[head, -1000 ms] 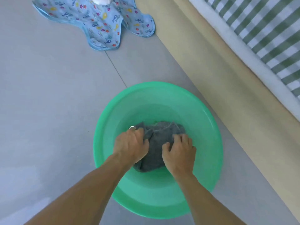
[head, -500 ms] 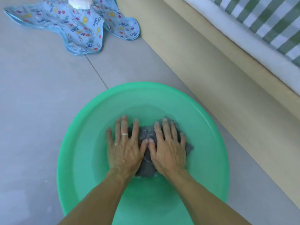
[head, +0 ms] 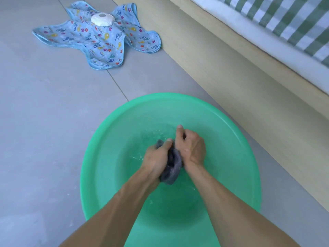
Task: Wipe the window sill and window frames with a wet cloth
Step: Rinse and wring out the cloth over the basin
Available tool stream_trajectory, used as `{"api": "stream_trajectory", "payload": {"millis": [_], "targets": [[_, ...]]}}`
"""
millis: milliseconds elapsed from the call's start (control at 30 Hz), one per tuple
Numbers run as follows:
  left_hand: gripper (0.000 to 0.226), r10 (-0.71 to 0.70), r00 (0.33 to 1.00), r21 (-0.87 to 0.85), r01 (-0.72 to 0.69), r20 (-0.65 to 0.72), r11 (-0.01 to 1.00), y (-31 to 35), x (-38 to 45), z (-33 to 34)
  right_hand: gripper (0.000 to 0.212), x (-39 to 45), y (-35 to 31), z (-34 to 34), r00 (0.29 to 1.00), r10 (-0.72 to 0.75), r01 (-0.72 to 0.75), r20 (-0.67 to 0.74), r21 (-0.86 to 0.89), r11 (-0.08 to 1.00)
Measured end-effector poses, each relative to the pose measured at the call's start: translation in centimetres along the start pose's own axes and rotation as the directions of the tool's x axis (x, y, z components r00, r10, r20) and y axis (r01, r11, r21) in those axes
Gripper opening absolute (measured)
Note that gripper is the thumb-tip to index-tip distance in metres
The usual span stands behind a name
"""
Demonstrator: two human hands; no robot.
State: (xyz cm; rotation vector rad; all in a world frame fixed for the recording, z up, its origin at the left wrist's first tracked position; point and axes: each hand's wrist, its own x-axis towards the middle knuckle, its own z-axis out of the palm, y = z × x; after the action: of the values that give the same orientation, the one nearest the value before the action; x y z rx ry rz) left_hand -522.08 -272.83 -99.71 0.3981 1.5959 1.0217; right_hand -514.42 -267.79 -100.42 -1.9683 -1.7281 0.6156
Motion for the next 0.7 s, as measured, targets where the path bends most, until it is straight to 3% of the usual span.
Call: {"api": "stream_trajectory", "payload": {"millis": [33, 100, 200, 267, 300, 367, 400, 467, 533, 567, 633, 700], "targets": [[0.035, 0.056, 0.998, 0.067, -0.054, -0.042, 0.996, -0.3, 0.0, -0.7, 0.048, -0.1, 0.7, 0.1, 0.993, -0.093, 0.087, -0.068, -0.089, 0.992], [0.022, 0.236, 0.954, 0.382, -0.151, -0.185, 0.912, -0.3, -0.2, -1.8, 0.038, -1.2, 1.8, 0.7, 0.971, -0.208, 0.178, -0.117, -0.225, 0.958], [0.057, 0.391, 0.879, 0.709, -0.090, -0.274, 0.699, -1.0, -1.3, -2.9, 0.052, -3.4, 2.7, 1.6, 0.997, -0.081, 0.071, -0.015, -0.351, 0.934], [0.056, 0.413, 0.883, 0.761, -0.106, -0.225, 0.641, -1.8, -1.6, -2.8, 0.047, -4.4, 2.5, 2.0, 0.998, -0.024, 0.040, 0.050, -0.358, 0.933], [0.049, 0.415, 0.892, 0.761, -0.141, -0.180, 0.633, -2.1, -1.5, -2.7, 0.037, -4.5, 2.1, 2.0, 0.996, 0.012, 0.013, 0.088, -0.276, 0.961], [0.025, 0.379, 0.917, 0.681, -0.200, -0.123, 0.704, -2.4, -0.5, -2.3, 0.023, -4.4, 0.0, 1.9, 0.983, 0.110, -0.127, 0.145, 0.113, 0.985], [0.016, 0.298, 0.944, 0.559, -0.171, -0.144, 0.811, -1.9, 0.0, -2.1, 0.022, -4.1, -1.1, 1.6, 0.969, 0.158, -0.206, 0.190, 0.267, 0.941], [0.025, 0.065, 0.984, 0.243, -0.022, -0.168, 0.970, -0.5, 0.2, -1.9, 0.025, -3.9, -3.1, 1.0, 0.957, 0.203, -0.272, 0.205, 0.405, 0.873], [0.041, -0.125, 0.989, 0.038, 0.129, -0.081, 0.991, 0.8, -0.9, -1.0, 0.032, -3.3, -3.9, 0.2, 0.976, 0.172, -0.208, 0.132, 0.351, 0.913], [0.049, -0.155, 0.987, -0.009, 0.154, -0.039, 0.988, 1.3, -1.6, -0.6, 0.037, -2.7, -3.8, -0.1, 0.980, 0.170, -0.193, 0.104, 0.285, 0.939], [0.064, -0.127, 0.992, 0.019, 0.126, 0.029, 0.992, 1.7, -2.8, 0.0, 0.044, -1.6, -2.7, -0.6, 0.982, 0.177, -0.184, 0.060, 0.172, 0.968], [0.055, 0.040, 0.998, 0.168, -0.032, -0.043, 0.985, 0.8, -2.8, -0.7, 0.040, -1.3, -1.1, -0.3, 0.993, 0.113, -0.113, -0.025, 0.007, 0.994]]}}
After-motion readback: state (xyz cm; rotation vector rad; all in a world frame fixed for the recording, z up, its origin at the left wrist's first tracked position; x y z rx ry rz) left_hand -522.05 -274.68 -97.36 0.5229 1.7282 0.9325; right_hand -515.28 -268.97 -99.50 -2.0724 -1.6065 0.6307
